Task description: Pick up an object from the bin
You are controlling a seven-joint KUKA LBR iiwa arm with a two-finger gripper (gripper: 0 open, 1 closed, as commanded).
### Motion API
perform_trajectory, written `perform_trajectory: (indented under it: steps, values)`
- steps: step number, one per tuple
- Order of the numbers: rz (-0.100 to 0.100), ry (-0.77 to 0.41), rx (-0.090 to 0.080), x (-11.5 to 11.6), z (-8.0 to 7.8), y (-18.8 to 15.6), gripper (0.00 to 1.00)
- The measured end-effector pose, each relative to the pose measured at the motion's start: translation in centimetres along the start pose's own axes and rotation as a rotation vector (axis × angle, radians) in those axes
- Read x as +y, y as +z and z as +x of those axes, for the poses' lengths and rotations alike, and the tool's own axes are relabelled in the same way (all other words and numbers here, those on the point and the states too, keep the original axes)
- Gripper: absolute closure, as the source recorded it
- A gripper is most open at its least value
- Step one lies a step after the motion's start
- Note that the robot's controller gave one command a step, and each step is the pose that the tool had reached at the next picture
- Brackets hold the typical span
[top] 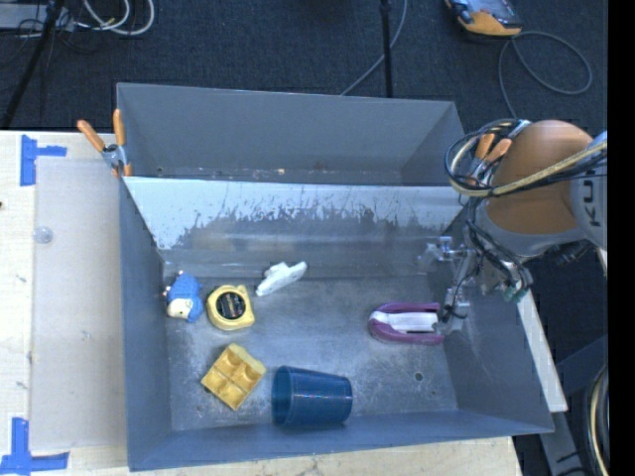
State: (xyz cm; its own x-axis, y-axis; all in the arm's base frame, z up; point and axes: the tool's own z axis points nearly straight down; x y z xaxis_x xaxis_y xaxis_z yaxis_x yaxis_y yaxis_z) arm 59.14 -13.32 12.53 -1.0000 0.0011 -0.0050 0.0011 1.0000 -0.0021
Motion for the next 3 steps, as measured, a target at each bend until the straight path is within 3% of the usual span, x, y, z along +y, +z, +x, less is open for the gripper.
perform_trajectory:
  steps: [1,2,3]
  values:
    - [-0.003,-0.004,0.008,0.8,1.9,4.7,0.0]
    - [0.0,0.05,0.0,2.7,-0.5,5.6,1.0]
    - [0.0,0.049,0.0,2.8,-0.5,5.6,1.0]
